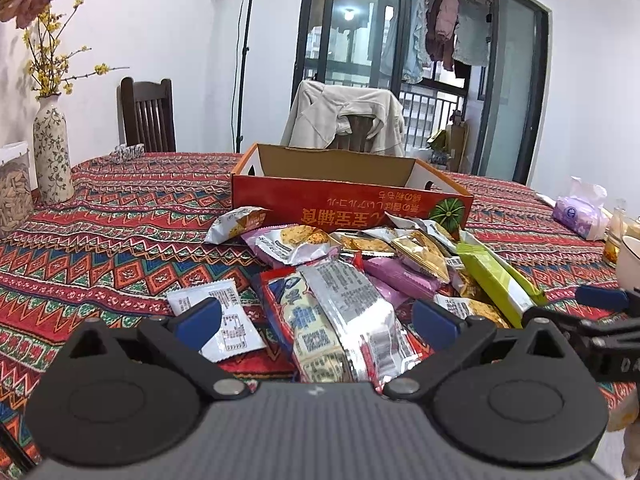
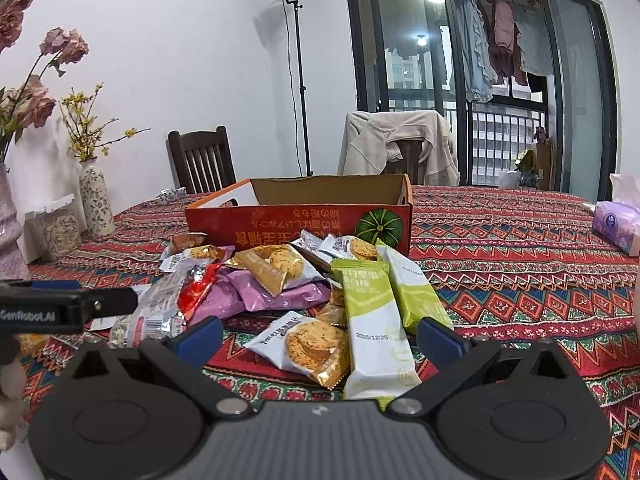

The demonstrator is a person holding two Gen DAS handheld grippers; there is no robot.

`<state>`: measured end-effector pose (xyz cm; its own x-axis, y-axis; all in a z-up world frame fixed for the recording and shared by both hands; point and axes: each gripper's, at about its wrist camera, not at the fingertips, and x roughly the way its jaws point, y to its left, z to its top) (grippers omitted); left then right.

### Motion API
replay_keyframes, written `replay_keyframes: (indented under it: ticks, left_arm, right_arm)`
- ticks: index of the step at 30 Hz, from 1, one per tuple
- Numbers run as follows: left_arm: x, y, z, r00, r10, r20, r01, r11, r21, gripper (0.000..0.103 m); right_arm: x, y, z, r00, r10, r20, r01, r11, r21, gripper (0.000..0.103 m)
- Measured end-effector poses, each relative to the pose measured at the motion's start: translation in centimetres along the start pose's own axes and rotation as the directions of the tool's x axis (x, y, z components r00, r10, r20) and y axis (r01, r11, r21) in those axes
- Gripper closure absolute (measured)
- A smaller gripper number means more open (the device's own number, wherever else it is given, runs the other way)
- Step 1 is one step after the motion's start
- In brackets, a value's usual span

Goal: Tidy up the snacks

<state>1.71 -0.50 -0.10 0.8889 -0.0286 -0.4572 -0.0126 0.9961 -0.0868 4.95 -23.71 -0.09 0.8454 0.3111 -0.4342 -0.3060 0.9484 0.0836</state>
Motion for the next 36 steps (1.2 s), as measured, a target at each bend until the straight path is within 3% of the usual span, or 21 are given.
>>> replay_keyframes:
  ticks: [12, 17, 25, 30, 36]
  left_arm:
    - [5.4, -1.3, 1.9, 0.987, 0.056, -0.148, -0.061, 0.998, -0.035, 0.000]
    - [7.1, -1.2, 1.7, 0.970, 0.090, -0.227, -0.104, 0.993, -0.048, 0.000]
    - [8.5, -0.9, 1.5, 0.938, 0.086, -0.335, -0.113, 0.992, -0.062, 0.000]
    - [9.1, -1.9, 1.4, 0.912, 0.144, -0.385, -0.148, 0.989, 0.020, 0.000]
    - [8.9, -1.8, 1.6, 0.907, 0.134, -0.398, -0.135, 0.991, 0.026, 0.000]
  right_arm:
    - [1.8, -2.0, 0.2, 1.000, -0.014, -0.025, 0.015, 0.999, 0.041, 0.000]
    - [2.2, -2.6, -0.2, 1.000, -0.004, -0.031, 0.006, 0.998, 0.058, 0.000]
    - [2.6, -3.6, -0.4, 0.999, 0.014, -0.034, -0.010, 0.996, 0.091, 0.000]
    - [2.9, -4.0, -0.5, 0.999, 0.020, -0.036, -0.017, 0.994, 0.105, 0.000]
    - [2.9, -4.4, -0.5, 0.999, 0.018, -0.033, -0.014, 0.993, 0.114, 0.000]
